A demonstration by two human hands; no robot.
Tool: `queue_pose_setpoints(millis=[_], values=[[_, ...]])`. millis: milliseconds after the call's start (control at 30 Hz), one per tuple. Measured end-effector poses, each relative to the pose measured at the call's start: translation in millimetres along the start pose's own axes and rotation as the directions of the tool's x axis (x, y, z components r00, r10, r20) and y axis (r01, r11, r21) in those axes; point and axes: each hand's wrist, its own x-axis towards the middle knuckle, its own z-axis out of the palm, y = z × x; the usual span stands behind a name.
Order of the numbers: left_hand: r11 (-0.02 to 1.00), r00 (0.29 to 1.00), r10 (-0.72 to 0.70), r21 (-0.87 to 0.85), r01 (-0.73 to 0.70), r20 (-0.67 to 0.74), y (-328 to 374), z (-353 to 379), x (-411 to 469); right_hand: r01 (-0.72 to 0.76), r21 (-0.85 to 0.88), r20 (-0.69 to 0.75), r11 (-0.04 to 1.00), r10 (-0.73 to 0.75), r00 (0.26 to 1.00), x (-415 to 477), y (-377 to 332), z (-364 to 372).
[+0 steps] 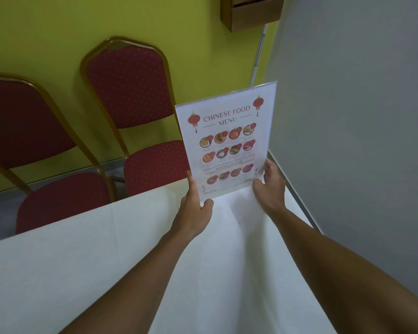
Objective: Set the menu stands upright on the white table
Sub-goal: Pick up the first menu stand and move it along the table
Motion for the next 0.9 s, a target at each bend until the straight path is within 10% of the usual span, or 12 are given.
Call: queue_pose_setpoints(millis=[900], values=[[0.997,0.999,-0.028,0.079,0.025,0.037,2,4,5,-0.018,-0.005,0.033,1.0,0.018,0.999,8,2,-7]])
